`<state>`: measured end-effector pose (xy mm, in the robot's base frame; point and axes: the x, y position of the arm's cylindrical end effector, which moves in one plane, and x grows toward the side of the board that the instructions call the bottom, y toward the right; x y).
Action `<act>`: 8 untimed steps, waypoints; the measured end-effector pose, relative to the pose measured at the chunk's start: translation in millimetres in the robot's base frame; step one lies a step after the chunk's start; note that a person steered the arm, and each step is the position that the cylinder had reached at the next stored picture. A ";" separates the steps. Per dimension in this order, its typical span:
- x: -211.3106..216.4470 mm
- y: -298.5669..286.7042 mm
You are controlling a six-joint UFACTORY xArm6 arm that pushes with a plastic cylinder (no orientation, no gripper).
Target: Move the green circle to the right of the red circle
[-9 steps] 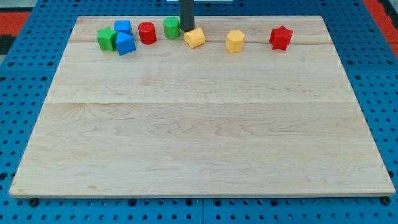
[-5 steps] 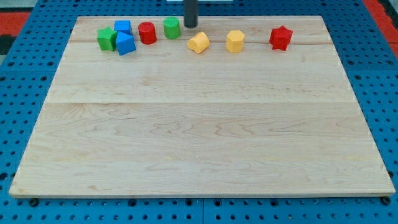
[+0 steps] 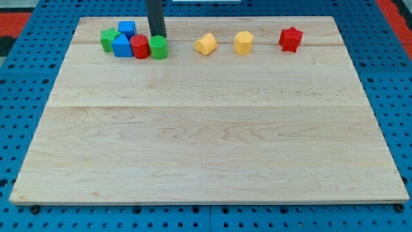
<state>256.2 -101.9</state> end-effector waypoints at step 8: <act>80.8 48.9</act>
<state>337.0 -53.0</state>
